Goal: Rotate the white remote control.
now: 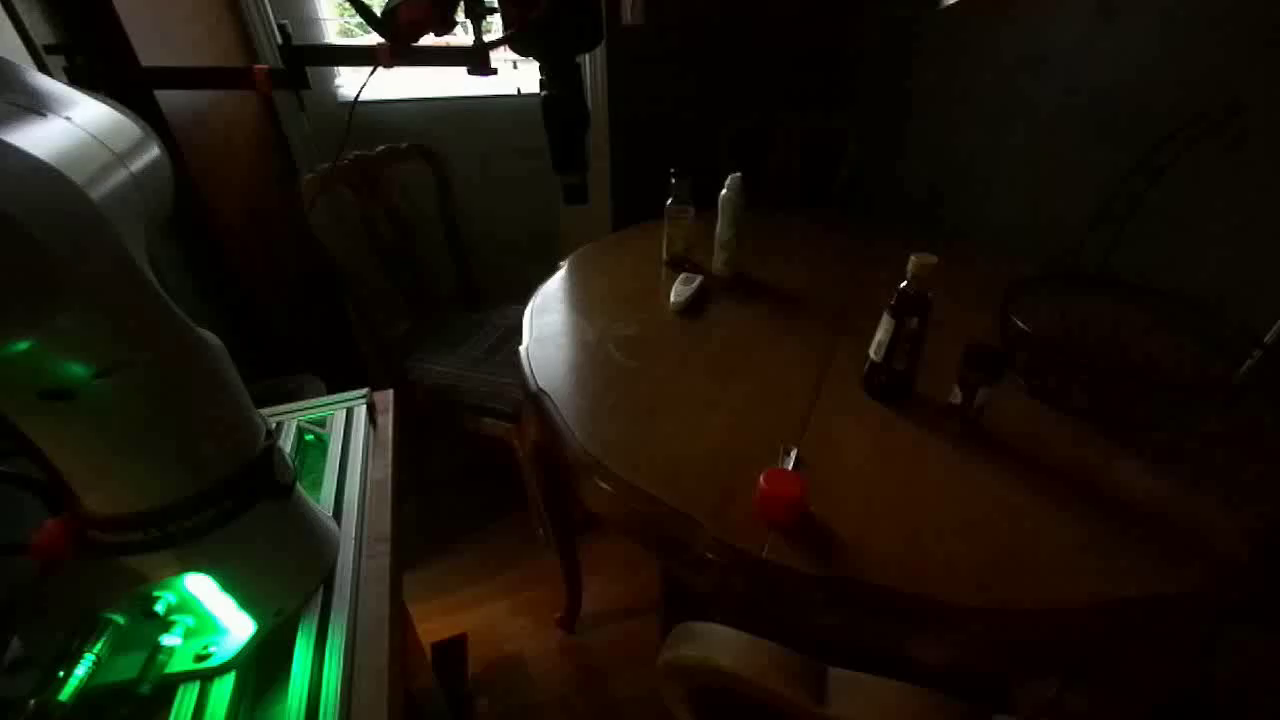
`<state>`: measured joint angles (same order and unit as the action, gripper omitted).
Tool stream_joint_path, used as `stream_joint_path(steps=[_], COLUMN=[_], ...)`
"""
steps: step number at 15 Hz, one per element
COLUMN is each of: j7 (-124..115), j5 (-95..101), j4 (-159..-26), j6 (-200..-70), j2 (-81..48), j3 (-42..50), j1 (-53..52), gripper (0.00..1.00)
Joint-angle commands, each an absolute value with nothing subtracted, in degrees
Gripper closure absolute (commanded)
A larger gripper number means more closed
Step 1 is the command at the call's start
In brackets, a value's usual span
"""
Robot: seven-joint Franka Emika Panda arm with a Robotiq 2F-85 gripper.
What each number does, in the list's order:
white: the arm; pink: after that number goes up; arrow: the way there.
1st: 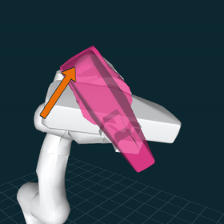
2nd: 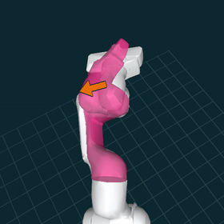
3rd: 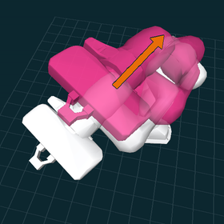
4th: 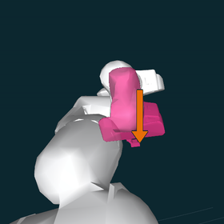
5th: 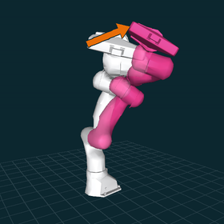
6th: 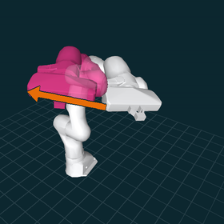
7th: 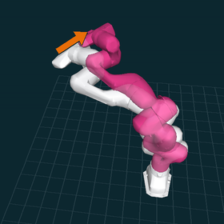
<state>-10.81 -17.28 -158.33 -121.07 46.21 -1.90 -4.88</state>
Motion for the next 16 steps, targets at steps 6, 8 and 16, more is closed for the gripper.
stream_joint_path(steps=[6,8,16], j7=[-10.5,-6.3,14.2], j5=[-17.6,-16.2,-11.0], j4=[-159.0,-156.9,-146.7], j6=[-120.8,-120.5,-126.4], j2=[45.8,42.2,22.6], j3=[-2.4,-2.1,-1.4], j1=[-4.3,-5.7,-9.6], gripper=[0.00,0.00,0.00])
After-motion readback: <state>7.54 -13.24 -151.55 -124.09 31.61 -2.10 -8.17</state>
